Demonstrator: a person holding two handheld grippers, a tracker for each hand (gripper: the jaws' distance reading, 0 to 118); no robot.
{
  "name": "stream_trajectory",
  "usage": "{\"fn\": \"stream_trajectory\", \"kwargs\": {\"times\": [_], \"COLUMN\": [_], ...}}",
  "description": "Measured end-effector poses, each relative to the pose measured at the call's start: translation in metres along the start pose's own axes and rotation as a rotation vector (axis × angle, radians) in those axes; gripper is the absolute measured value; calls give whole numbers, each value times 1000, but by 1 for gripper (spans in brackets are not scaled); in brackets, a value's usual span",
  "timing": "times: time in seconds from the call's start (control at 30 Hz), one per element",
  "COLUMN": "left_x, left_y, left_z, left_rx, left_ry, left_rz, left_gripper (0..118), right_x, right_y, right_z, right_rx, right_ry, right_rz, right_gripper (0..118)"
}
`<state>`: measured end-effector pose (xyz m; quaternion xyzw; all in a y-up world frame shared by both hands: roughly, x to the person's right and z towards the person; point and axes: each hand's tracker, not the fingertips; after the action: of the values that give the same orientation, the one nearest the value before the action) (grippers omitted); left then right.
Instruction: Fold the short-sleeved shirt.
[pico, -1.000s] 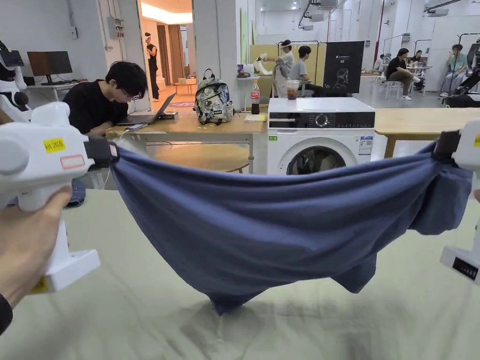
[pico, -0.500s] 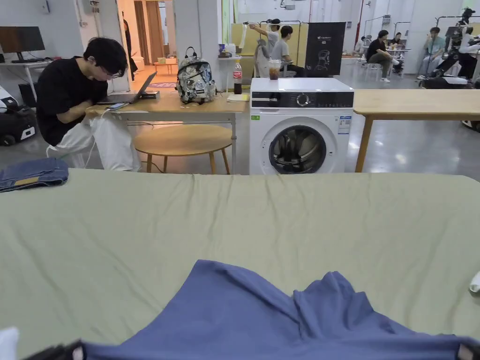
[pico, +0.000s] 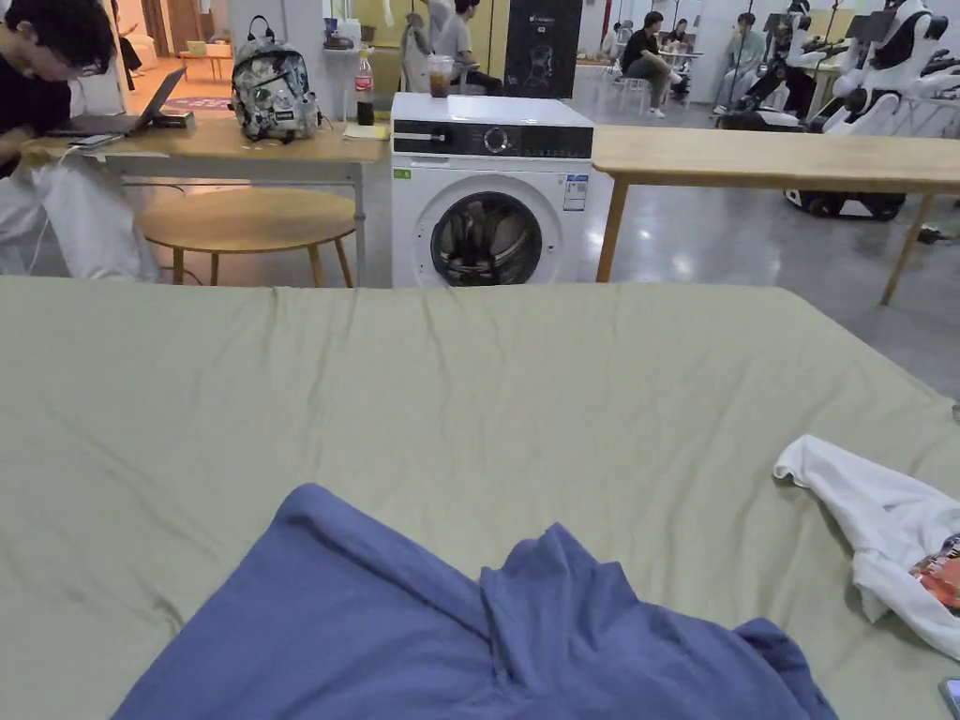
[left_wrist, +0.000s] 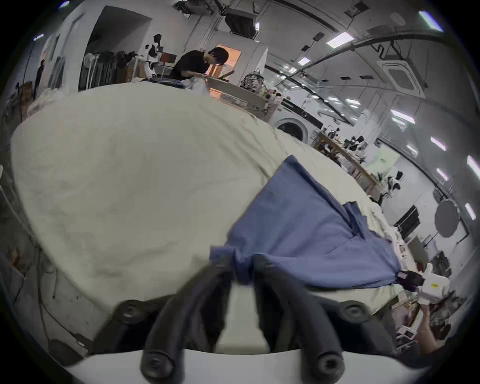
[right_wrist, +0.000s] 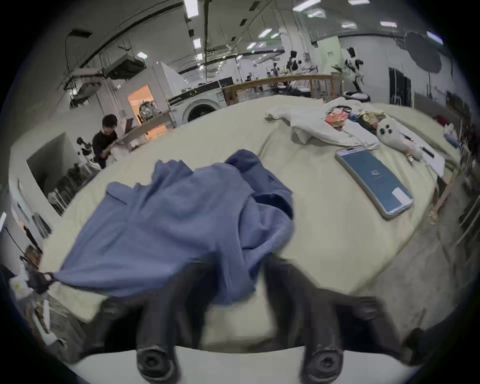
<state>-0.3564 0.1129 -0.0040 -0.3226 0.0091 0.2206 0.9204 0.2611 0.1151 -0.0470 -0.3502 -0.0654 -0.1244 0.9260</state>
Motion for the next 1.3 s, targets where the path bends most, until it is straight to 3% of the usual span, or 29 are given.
{"fn": "stream_trajectory", "kwargs": {"times": [0.03, 0.07, 0.17, 0.27, 0.4, 0.5, 0.6, 0.67, 0.7, 0.73, 0.77, 0.8, 0.83, 0.9, 1.13, 1.2, 1.23, 1.3], "left_x": [4, 11, 23, 54, 98, 119, 145, 158, 163, 164, 167, 170, 171, 168, 133, 107, 92, 64], "left_y": [0, 2, 8, 14, 31, 46, 56, 62, 64, 67, 67, 68, 66, 67, 77, 75, 71, 60], "left_z": [4, 11, 36, 69, 103, 120, 128, 128, 126, 122, 119, 115, 113, 107, 89, 74, 64, 48], "left_rx": [21, 37, 121, 239, 394, 483, 549, 568, 564, 565, 554, 551, 549, 512, 358, 241, 179, 121], "left_ry": [73, 95, 78, 128, 105, 38, 11, -21, -36, -49, -54, -49, -45, -95, -23, -65, -72, -60], "left_rz": [-44, -81, -115, -191, -283, -332, -403, -414, -420, -429, -434, -439, -438, -438, -326, -281, -243, -178], "left_gripper": [42, 43, 43, 43, 43, 43, 43, 43, 40, 29, 5, 0, 0, 0, 0, 43, 58, 59], "right_x": [4, 10, 28, 31, 10, -24, -65, -87, -94, -101, -107, -115, -118, -122, -125, -122, -120, -117], "right_y": [-4, -7, -13, -2, 31, 60, 78, 84, 84, 85, 86, 86, 86, 89, 85, 81, 77, 72], "right_z": [1, 7, 34, 58, 85, 101, 110, 112, 110, 108, 106, 103, 99, 94, 80, 78, 78, 76], "right_rx": [-6, 3, 62, 152, 305, 395, 443, 458, 466, 472, 475, 473, 466, 448, 400, 388, 381, 356], "right_ry": [-19, -5, 41, -6, 88, 155, 184, 250, 285, 304, 292, 275, 268, 290, 276, 285, 287, 288], "right_rz": [-5, -21, -104, -170, -169, -54, 155, 225, 244, 262, 275, 302, 333, 333, 310, 304, 299, 281], "right_gripper": [72, 71, 71, 71, 71, 71, 71, 66, 58, 44, 14, 0, 0, 0, 0, 0, 0, 0]}}
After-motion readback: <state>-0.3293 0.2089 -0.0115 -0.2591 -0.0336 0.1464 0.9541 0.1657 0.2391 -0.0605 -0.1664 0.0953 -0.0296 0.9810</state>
